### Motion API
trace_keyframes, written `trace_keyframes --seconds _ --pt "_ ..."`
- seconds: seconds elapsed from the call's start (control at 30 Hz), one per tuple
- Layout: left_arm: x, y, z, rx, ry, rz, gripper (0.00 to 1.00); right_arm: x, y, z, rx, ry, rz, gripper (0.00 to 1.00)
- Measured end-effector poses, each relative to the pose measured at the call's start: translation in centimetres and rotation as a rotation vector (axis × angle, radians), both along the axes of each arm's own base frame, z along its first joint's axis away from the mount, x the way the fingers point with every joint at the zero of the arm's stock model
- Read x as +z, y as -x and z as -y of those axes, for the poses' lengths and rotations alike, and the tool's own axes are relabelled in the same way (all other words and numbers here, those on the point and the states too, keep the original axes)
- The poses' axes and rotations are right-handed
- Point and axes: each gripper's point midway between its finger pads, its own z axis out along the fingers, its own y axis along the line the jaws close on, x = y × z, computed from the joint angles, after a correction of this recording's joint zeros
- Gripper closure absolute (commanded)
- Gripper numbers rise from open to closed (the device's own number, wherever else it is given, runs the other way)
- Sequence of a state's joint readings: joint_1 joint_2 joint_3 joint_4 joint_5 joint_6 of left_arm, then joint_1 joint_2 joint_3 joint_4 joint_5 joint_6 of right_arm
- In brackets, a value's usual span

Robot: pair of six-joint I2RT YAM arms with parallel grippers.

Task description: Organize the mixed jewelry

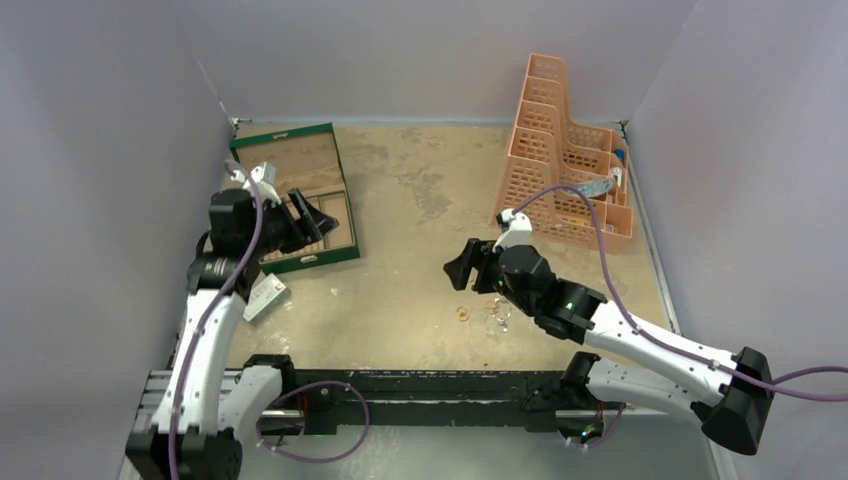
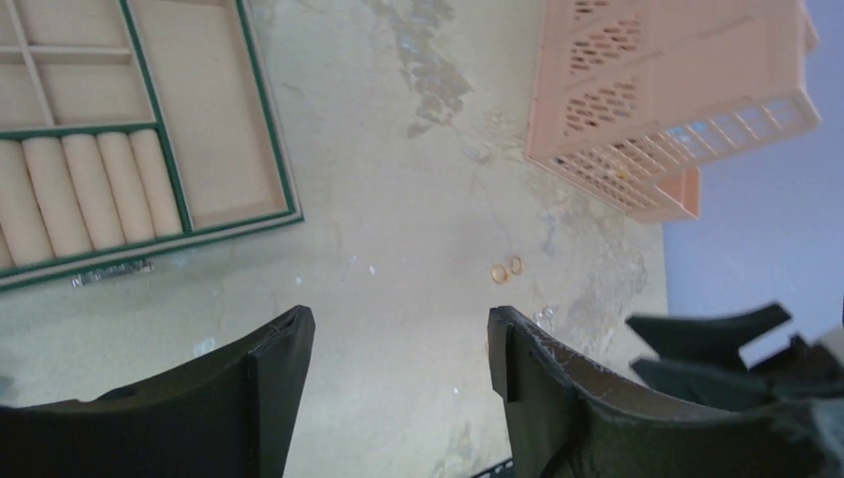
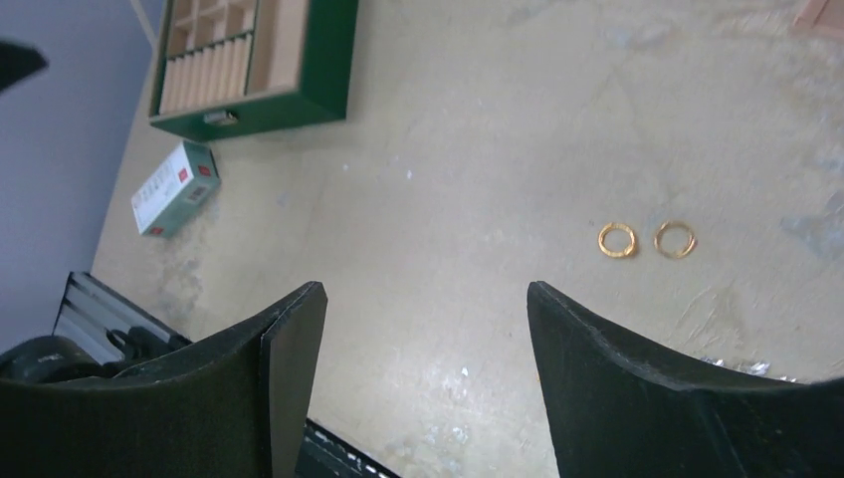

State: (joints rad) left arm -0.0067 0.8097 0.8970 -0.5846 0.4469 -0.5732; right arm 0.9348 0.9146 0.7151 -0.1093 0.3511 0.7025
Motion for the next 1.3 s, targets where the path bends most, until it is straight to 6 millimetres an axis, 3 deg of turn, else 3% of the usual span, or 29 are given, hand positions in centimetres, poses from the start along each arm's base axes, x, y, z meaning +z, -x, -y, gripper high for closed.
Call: trace_keyframes --seconds 0.13,0.2,0.3,0.43,0.6,0.9,1.0,1.2,1.3 --pt "-3.3 -4.5 -0.2 0.048 -0.023 -0.079 0.36 -3.2 0.5 -0.4 0.005 -0.012 -0.062 0.34" --pt "-5.5 -6.3 0.8 0.038 -0.049 -0.121 0.43 -4.2 0.4 -0.8 -0.002 -0.007 -0.088 0.38" --pt "-9.3 -8.0 2.9 0.0 -0.093 -0.217 0.49 -5.4 0.1 -1.8 0.002 -0.004 -0.118 0.44" --pt "-12.5 -10.0 3.7 0.039 -0.193 -0.293 0.47 -6.3 0.1 -2.8 0.023 -0.011 -0.147 0.46" --pt "-14.1 -11.2 2.7 0.109 -0.258 -0.314 0.45 -7.7 0.3 -3.5 0.039 -0.007 -0.19 0.47" --pt "-16.9 -11.9 2.6 0.115 -0.3 -0.384 0.56 -7.5 0.0 -4.1 0.043 -0.029 -0.182 0.48" --pt "-17.7 -11.9 2.9 0.102 -0.318 -0.415 0.64 -7.9 -0.1 -4.1 0.043 -0.015 -0.187 0.49" --pt "-17.7 -11.4 3.6 0.071 -0.36 -0.422 0.97 -8.0 -0.1 -4.0 0.047 -0.004 -0.179 0.48" --pt "-17.4 -10.8 5.0 0.019 -0.345 -0.428 1.0 -7.9 -0.3 -3.9 0.037 -0.002 -0.172 0.48"
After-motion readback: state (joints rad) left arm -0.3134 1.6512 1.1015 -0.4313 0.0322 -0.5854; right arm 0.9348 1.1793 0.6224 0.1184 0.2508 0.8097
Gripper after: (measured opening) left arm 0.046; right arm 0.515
